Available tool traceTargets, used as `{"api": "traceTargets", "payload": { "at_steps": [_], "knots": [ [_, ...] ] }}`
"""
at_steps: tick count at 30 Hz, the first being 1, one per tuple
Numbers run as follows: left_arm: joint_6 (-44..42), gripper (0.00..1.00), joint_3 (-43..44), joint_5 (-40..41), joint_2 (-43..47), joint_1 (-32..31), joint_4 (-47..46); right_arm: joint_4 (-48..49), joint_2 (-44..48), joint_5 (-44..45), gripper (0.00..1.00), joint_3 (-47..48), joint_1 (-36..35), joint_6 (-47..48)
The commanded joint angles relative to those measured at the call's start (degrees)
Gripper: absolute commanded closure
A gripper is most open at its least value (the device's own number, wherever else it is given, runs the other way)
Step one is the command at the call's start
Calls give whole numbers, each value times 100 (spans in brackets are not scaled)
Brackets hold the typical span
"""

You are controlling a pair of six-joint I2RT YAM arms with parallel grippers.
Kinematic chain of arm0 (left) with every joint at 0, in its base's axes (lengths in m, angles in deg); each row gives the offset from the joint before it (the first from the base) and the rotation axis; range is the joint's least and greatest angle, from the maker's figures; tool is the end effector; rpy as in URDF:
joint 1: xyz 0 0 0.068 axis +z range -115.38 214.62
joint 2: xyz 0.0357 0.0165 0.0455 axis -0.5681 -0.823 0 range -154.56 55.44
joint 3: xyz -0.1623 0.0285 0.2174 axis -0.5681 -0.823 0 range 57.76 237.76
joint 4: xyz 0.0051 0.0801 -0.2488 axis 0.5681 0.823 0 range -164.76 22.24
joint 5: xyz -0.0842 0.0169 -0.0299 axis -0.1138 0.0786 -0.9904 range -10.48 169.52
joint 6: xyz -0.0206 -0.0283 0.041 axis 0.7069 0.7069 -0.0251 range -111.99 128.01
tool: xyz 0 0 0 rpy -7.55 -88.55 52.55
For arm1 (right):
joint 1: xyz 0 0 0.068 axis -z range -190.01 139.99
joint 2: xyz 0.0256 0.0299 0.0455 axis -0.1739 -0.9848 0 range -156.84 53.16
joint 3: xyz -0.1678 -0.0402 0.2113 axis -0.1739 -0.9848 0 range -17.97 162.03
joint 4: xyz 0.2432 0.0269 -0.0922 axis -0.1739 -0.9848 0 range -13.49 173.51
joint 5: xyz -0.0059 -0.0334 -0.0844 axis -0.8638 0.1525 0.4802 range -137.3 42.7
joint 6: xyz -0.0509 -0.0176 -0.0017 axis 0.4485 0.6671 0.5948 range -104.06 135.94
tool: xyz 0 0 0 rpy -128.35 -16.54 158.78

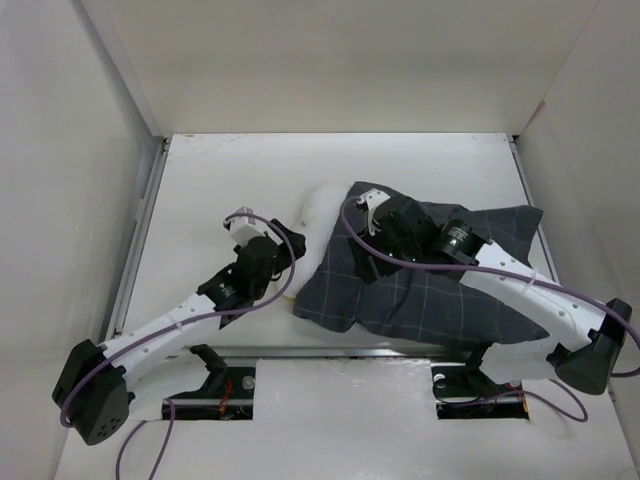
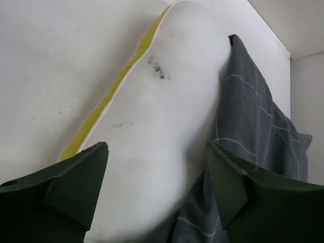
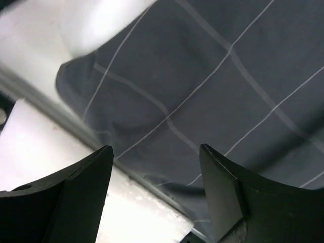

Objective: Put the pillow into the pillowcase

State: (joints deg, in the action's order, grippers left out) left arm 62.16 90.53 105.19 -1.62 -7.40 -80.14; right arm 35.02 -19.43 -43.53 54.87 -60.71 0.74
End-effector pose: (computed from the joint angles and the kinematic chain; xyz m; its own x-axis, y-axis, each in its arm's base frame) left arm 0.1774 -0.1389 0.2547 -0.3831 -0.6382 -0.6678 -0.0201 0.7286 -0.6847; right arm 0.1658 0.1988 0.3448 -0.6512 -0.3824 -0.6555 -0.5944 0.7940 0.1273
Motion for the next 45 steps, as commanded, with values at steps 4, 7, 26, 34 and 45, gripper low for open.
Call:
{"api": "traceTargets", "payload": {
  "at_steps": [4, 7, 26, 34, 45],
  "knots": [
    [-394, 8, -264, -11, 424, 1, -613, 191, -1105, 1658, 24, 1195, -37, 26],
    [-843, 0, 270, 201, -58, 210, -613, -230, -2089, 2634, 18, 2241, -37, -473],
    [-3622, 2, 3499, -4422, -4779, 1521, -323, -126, -4974, 749, 34, 4379, 1765, -485],
    [-3692, 100, 3482, -5352, -4579, 1574, -480, 120, -5160, 2, 100, 4879, 1818, -46],
    [-3843, 100, 3201, -6592, -2936, 1574, -937, 1254, -4597, -4468, 100, 6689, 1765, 307]
  ]
}}
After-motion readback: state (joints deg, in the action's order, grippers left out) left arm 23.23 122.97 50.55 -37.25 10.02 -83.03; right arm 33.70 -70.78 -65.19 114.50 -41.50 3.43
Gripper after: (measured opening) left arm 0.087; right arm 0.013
